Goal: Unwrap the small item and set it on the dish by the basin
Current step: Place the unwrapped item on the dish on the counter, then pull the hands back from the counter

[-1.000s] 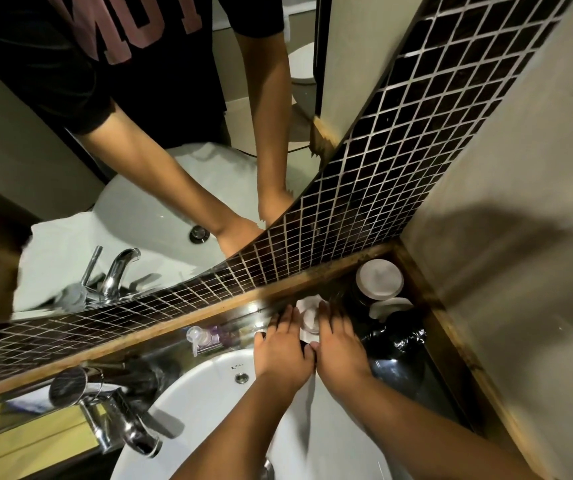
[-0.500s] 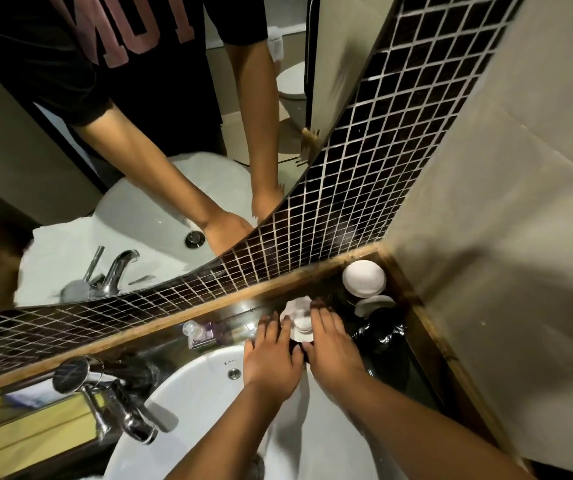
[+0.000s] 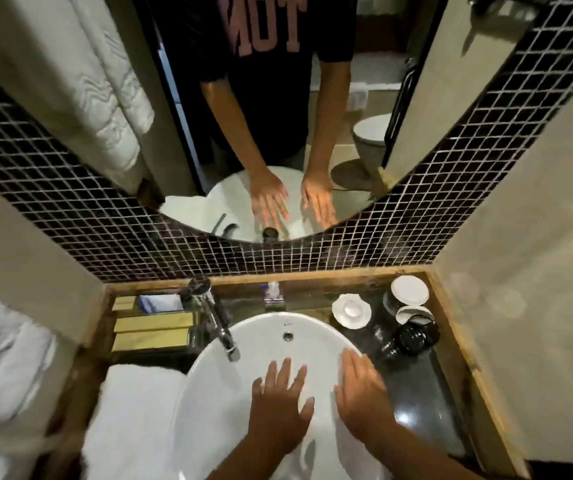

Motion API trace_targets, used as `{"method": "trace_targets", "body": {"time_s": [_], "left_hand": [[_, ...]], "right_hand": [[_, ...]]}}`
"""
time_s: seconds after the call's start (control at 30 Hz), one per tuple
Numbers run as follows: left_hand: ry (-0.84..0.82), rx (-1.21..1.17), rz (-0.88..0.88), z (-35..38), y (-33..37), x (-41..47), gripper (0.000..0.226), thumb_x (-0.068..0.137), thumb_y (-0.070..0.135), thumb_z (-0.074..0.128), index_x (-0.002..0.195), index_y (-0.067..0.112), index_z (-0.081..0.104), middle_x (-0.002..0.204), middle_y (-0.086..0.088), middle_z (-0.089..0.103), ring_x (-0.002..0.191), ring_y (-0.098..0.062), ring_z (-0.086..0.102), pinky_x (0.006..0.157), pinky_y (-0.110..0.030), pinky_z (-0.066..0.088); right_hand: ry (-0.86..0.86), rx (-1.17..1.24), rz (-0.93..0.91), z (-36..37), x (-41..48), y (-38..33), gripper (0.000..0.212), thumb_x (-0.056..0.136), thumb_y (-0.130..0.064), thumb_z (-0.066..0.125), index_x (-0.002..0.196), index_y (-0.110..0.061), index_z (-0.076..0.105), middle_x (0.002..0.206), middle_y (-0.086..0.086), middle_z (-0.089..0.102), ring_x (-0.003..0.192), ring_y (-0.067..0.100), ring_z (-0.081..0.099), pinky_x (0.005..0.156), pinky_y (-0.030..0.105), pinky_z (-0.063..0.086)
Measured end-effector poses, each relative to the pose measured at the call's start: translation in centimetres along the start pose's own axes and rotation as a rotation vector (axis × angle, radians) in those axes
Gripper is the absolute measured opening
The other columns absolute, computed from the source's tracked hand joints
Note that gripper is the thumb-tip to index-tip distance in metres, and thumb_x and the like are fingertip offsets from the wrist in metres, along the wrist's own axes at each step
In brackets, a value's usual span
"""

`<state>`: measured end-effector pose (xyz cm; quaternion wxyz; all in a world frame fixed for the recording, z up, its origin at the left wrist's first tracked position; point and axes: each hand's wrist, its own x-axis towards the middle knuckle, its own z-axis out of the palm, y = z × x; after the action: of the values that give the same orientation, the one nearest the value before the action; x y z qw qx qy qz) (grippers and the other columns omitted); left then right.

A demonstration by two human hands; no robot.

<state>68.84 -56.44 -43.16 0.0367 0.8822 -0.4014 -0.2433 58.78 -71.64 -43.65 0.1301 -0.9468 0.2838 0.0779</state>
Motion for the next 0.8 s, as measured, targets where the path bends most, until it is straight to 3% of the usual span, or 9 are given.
{"method": "trace_targets", "body": {"time_s": [0.03, 0.07, 0.17, 0.3, 0.57, 0.7, 0.8], "left_hand": [[0.02, -0.041, -0.007, 0.0, -0.7, -1.0, 0.062, 0.092, 0.06, 0.049, 0.149, 0.035, 0.042, 0.158, -0.003, 0.034, 0.143, -0.034, 0.037, 0.109, -0.059, 0.034], [0.057, -0.056, -0.012, 0.1, -1.5, -2.0, 0.061, 0.093, 0.058, 0.048, 0.15, 0.035, 0.041, 0.159, -0.003, 0.032, 0.144, -0.033, 0.035, 0.11, -0.058, 0.033], [0.03, -0.004, -0.115, 0.8, -4.2, -4.0, 0.064, 0.101, 0.06, 0.021, 0.158, 0.037, 0.004, 0.166, 0.004, -0.005, 0.153, -0.025, -0.003, 0.121, -0.053, 0.005], [0.137, -0.067, -0.263, 0.6, -8.3, -6.9, 0.065, 0.101, 0.057, 0.019, 0.158, 0.033, -0.002, 0.167, 0.006, -0.007, 0.152, -0.02, -0.006, 0.122, -0.05, 0.002], [0.197, -0.113, -0.616, 0.3, -18.0, -12.1, 0.067, 0.1, 0.044, 0.033, 0.158, 0.031, 0.003, 0.168, 0.003, 0.001, 0.152, -0.02, 0.004, 0.117, -0.047, 0.015], [0.156, -0.09, -0.664, 1.7, -21.2, -14.4, 0.076, 0.094, 0.049, 0.048, 0.158, 0.032, 0.009, 0.167, -0.003, 0.004, 0.152, -0.025, 0.009, 0.118, -0.048, 0.022], [0.151, -0.146, -0.622, 3.7, -23.5, -15.1, 0.072, 0.099, 0.052, 0.042, 0.158, 0.034, 0.006, 0.167, -0.002, -0.007, 0.152, -0.026, 0.001, 0.121, -0.047, 0.017]], "right_hand": [[-0.054, -0.008, 0.02, 0.8, -0.4, -0.9, 0.067, 0.099, -0.032, 0.038, 0.155, -0.005, 0.015, 0.163, 0.016, 0.02, 0.149, 0.035, 0.022, 0.123, 0.046, 0.015], [-0.108, -0.007, 0.038, 1.6, -0.7, -1.7, 0.068, 0.101, -0.036, 0.035, 0.157, -0.01, 0.007, 0.166, 0.011, 0.013, 0.151, 0.032, 0.014, 0.124, 0.045, 0.01], [-0.181, 0.029, 0.033, 2.9, -1.2, -4.9, 0.073, 0.101, -0.041, 0.041, 0.157, -0.022, -0.002, 0.168, 0.002, 0.004, 0.153, 0.028, 0.005, 0.121, 0.045, 0.001], [-0.224, -0.026, -0.198, 2.9, -0.7, -11.1, 0.071, 0.099, -0.045, 0.043, 0.157, -0.028, 0.005, 0.167, 0.0, 0.008, 0.153, 0.027, 0.007, 0.122, 0.045, 0.007], [-0.236, -0.126, -0.593, 2.2, 1.0, -25.1, 0.055, 0.104, -0.036, 0.037, 0.156, -0.028, 0.021, 0.166, 0.002, 0.019, 0.15, 0.032, 0.016, 0.122, 0.044, 0.011], [-0.319, -0.16, -0.684, 4.3, 1.8, -29.7, 0.065, 0.094, -0.028, 0.059, 0.153, -0.028, 0.03, 0.165, 0.004, 0.019, 0.151, 0.032, 0.014, 0.122, 0.046, 0.011], [-0.335, -0.183, -0.739, 6.7, 2.0, -31.3, 0.066, 0.091, -0.022, 0.065, 0.149, -0.031, 0.036, 0.165, 0.004, 0.021, 0.15, 0.034, 0.015, 0.122, 0.051, 0.011]]}}
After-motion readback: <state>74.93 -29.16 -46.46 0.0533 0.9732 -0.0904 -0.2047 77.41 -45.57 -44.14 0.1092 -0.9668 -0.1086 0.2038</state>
